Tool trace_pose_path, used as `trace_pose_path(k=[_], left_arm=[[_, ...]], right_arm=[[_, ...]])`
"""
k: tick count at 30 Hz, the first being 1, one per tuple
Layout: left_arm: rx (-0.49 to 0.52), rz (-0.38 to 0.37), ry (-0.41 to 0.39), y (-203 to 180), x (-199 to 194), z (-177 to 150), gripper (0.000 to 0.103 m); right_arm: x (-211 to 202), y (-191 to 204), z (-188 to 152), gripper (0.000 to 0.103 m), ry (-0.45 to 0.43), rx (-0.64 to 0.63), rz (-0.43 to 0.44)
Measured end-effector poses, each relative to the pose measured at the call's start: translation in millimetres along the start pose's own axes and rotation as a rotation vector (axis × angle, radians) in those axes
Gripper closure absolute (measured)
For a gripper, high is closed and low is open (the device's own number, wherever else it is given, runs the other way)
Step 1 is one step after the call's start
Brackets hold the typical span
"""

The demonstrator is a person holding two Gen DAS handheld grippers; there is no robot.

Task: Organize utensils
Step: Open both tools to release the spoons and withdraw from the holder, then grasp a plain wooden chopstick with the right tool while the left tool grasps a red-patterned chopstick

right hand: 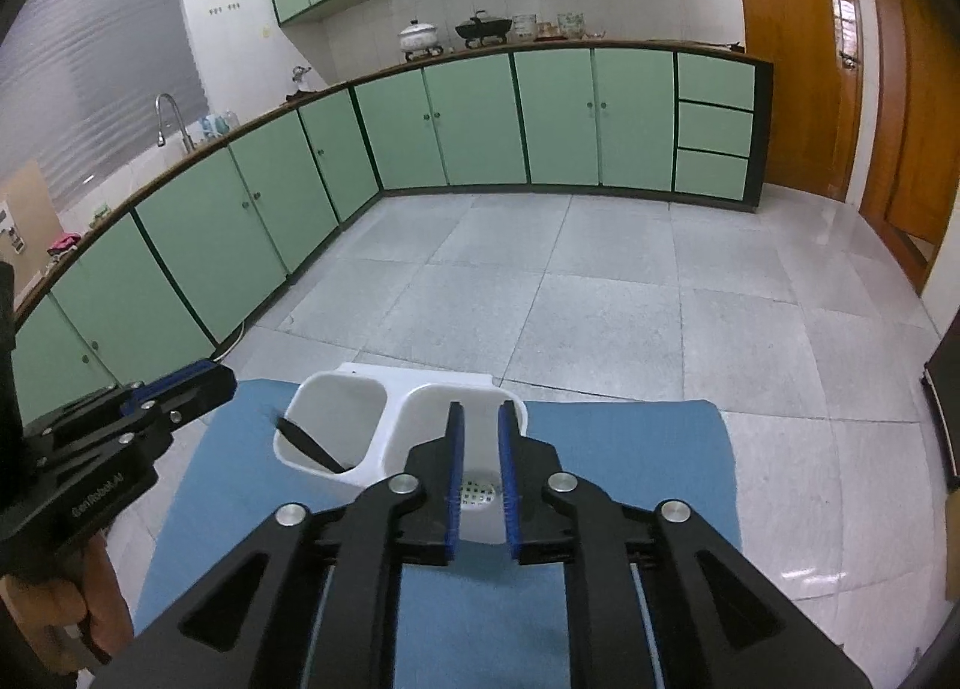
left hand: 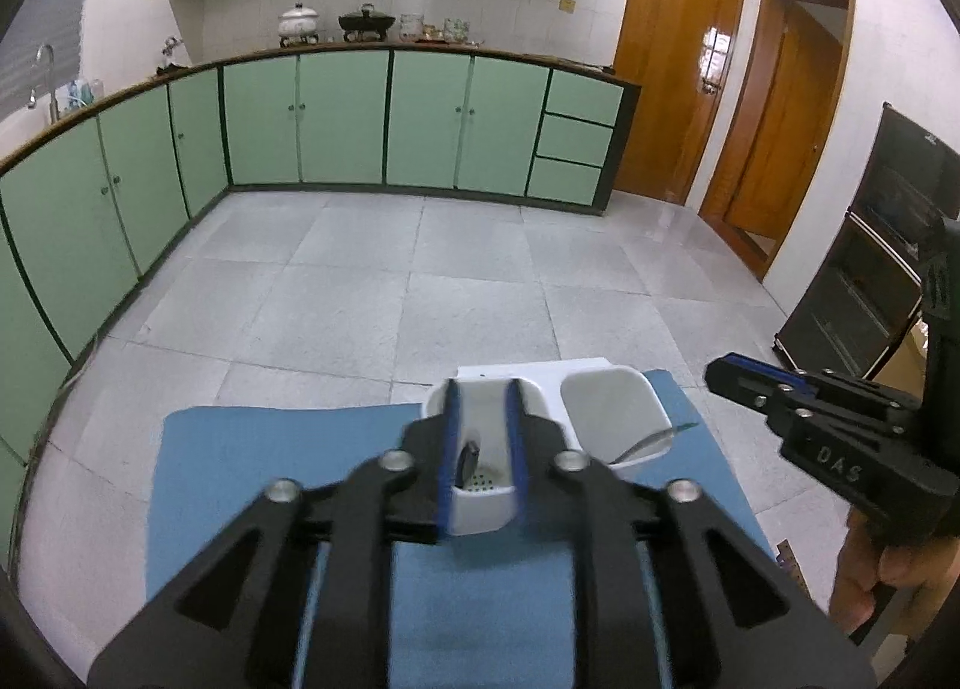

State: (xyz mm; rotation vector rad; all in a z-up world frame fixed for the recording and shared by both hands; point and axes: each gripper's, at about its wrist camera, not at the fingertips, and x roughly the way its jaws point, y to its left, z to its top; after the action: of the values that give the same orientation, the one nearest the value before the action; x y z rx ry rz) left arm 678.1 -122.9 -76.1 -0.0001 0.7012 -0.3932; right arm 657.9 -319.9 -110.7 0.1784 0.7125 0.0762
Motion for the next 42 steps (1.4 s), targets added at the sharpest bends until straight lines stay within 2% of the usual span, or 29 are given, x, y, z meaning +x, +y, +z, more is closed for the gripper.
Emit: trace_pose_path(k=[3,4,5,8,11,15,16,19,21,25,29,34,42], left_arm=[[0.013,0.001,-0.018,-3,-25,-4,0.075],[0.020,0.005,-0.027,-4,-35,-7,0.069],[0.030,0.017,-0.041,-3,-51,-14,0.062],[0.035,0.022,-0.074,-1,-92,-41,0.052],[0.043,0.036,-0.086,-3,-122,-78,0.047],[0.064,0.043,-0.111,-13,-168,-145,0.042],[0.065,0.049,-0.118,-15,-177,-160,0.038],[0.032,0.059,-0.122,-17,-201,-215,0.034],[-0.005,0.059,-0.105,-19,-211,-252,0.033],[-0.016,0.085,-0.080,-28,-221,-308,0.033],[-0.046,0.091,-0.042,-32,-227,-340,0.033],[-0.071,0.099,-0.036,-32,-234,-357,0.031],[-0.045,0.087,0.012,-45,-216,-369,0.031]], right_arm=[[-26,-2,-6,0.087,-0.028,0.004,0.005],[-35,-3,-11,0.084,-0.037,0.006,0.006],[-49,-6,-19,0.082,-0.052,0.011,0.013],[-89,-12,-51,0.078,-0.088,0.006,0.016],[-126,-12,-105,0.072,-0.112,-0.019,0.003],[-165,-4,-190,0.067,-0.120,-0.058,-0.016],[-172,-1,-206,0.064,-0.124,-0.059,-0.020],[-194,13,-274,0.059,-0.124,-0.053,-0.010],[-200,20,-309,0.056,-0.115,-0.028,-0.005],[-193,51,-362,0.056,-0.059,-0.104,-0.019],[-177,71,-389,0.056,-0.004,-0.160,-0.016],[-156,88,-397,0.056,0.020,-0.222,-0.043],[-147,68,-391,0.057,-0.006,-0.186,-0.071]])
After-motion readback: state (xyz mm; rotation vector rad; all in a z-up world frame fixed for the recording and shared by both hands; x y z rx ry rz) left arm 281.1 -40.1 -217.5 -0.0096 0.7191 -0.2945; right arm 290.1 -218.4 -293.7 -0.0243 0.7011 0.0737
